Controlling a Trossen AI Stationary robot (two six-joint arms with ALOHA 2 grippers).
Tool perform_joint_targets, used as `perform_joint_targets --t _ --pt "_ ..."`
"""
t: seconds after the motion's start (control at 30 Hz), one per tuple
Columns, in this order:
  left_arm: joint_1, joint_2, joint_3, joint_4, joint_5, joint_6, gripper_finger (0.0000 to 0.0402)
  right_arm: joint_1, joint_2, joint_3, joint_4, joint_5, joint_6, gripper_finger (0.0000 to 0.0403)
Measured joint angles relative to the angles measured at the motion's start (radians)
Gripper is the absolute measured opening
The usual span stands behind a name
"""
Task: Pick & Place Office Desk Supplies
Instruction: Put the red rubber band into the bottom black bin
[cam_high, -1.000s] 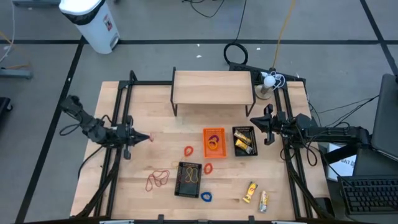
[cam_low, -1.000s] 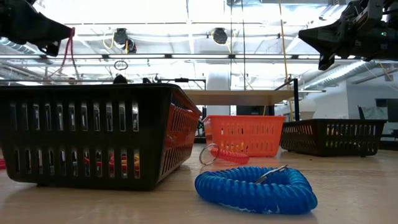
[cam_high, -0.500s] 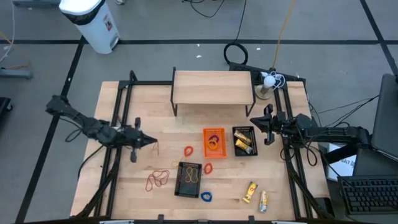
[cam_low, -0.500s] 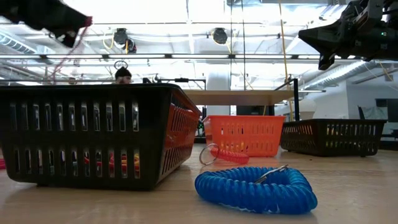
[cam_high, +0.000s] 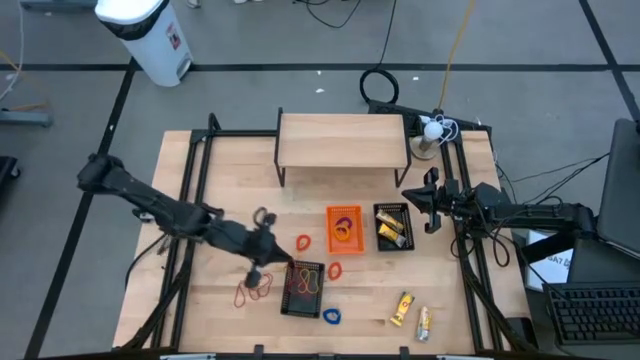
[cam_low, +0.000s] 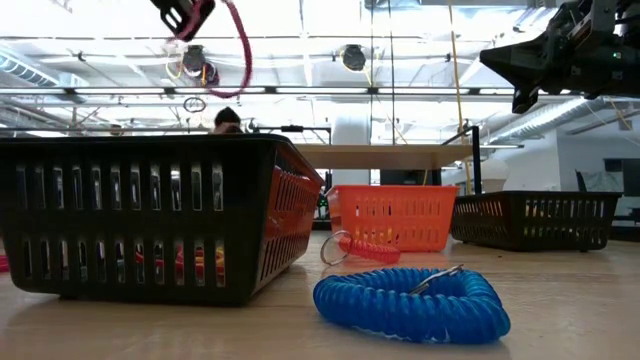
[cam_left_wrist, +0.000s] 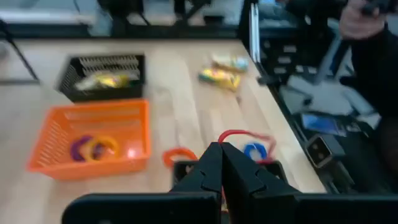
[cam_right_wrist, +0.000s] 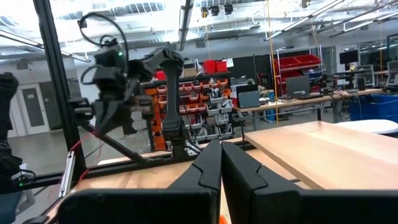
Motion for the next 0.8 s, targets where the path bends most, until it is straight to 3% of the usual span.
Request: perform_joint_targets --t 0.4,0.67,0.8 --pt "0.054 0.216 0.03 -0.021 0.105 -0.116 0.0 0.0 0.0 0.0 0.0 -0.002 0.003 0.0" --pt "0.079 0.258 0.03 -0.028 0.182 -0.151 0.0004 0.0 0.0 0.0 0.0 -0.001 0.0 0.0" --pt "0.079 0.258 0.03 -0.029 0.202 -0.167 0.0035 0.0 0.0 0.0 0.0 -0.002 0.002 0.0"
